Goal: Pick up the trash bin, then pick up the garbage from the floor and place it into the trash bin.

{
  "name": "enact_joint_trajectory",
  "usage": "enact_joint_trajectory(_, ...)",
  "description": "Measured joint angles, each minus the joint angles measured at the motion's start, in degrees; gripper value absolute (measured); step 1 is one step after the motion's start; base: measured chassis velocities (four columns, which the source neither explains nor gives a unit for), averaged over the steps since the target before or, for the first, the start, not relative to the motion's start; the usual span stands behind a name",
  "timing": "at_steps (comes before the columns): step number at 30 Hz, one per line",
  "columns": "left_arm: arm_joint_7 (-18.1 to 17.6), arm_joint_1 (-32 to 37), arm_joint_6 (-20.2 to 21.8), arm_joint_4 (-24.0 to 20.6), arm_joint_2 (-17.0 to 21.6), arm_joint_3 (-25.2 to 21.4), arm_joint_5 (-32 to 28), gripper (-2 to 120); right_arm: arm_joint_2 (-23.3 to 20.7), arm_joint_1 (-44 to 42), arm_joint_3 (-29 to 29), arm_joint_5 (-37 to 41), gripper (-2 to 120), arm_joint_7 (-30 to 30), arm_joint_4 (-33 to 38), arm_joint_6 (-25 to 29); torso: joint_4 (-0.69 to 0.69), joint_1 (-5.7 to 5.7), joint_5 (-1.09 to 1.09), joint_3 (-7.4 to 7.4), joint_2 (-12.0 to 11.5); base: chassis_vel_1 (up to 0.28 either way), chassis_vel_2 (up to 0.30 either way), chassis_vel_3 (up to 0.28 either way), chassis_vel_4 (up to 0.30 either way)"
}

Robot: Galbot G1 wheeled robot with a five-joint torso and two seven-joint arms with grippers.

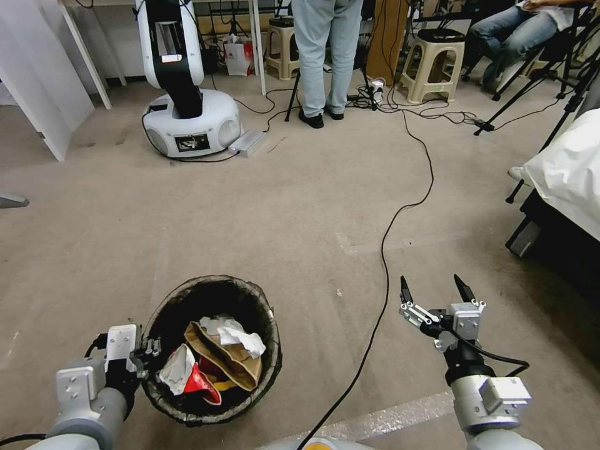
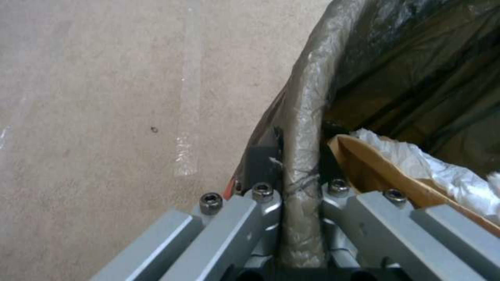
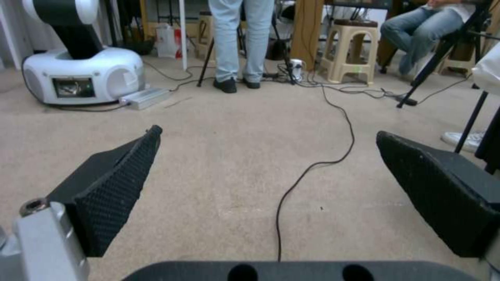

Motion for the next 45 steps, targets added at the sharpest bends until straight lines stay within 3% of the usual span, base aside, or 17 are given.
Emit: enact_joint_trajectory(45,-1.3,-1.9,0.1,0.5,0.7,1.1,-0.5,0,-0.4,0.3,-2.0,0.7,100,1.8,-0.8,0.4,0.0,0.0,0.0,0.0,0.0,0.0,0.0,0.0,0.0)
